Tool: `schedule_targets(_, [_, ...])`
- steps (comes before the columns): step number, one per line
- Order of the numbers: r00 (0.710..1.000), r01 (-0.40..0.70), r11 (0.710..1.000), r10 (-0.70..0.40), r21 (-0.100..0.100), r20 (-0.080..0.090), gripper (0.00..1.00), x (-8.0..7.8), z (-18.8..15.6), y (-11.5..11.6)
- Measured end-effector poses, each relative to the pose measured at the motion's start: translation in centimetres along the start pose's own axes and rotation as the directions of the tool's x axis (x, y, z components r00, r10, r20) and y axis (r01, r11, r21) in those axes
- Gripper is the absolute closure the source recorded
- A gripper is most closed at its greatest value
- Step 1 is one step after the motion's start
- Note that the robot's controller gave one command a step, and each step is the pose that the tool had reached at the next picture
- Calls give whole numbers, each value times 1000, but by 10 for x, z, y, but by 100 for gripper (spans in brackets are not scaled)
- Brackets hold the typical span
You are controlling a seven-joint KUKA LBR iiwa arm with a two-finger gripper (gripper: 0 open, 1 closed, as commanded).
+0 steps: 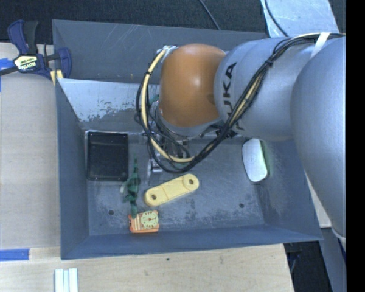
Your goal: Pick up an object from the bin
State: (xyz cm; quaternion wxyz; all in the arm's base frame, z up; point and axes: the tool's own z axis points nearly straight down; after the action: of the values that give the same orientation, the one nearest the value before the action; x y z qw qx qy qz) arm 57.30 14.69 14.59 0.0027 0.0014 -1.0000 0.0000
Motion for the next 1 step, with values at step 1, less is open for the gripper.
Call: schedule_targets(1, [1000, -3, 1000, 3, -1, 8, 0, -2, -4, -1])
